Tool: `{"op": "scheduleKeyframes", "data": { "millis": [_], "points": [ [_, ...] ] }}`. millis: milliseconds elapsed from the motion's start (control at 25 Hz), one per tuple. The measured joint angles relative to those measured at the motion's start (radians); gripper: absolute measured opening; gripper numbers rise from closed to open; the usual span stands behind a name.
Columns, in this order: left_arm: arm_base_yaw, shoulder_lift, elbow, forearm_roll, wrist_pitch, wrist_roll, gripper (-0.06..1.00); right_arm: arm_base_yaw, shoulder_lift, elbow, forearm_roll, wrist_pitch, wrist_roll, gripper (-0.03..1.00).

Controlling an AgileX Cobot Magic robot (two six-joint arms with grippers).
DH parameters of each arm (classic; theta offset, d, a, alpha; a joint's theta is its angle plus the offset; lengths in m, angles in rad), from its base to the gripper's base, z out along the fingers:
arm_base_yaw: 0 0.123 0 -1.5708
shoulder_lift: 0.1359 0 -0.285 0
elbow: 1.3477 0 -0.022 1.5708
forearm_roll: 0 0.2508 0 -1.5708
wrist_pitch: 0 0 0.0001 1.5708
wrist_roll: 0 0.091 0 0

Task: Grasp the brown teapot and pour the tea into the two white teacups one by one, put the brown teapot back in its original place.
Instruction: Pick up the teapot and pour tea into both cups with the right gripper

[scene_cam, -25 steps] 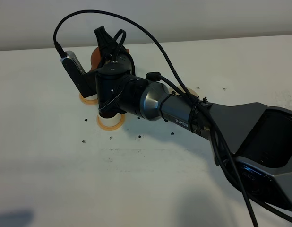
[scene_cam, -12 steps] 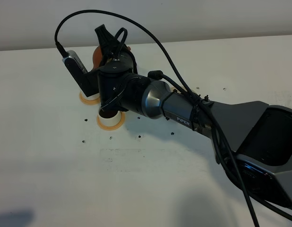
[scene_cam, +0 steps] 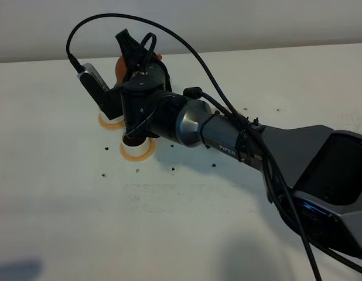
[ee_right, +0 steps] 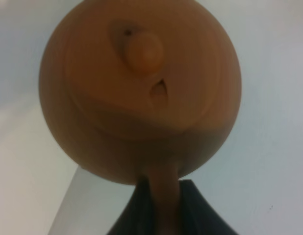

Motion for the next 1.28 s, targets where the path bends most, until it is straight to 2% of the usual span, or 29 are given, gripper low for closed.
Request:
{"op": "scheduleKeyframes", "data": {
  "millis": [1280],
  "points": [
    [0.0, 0.0, 0.0, 0.0, 0.0, 0.0, 0.29, 0.0, 0.0, 0.0, -0.027, 0.004, -0.004, 0.09]
  ]
}}
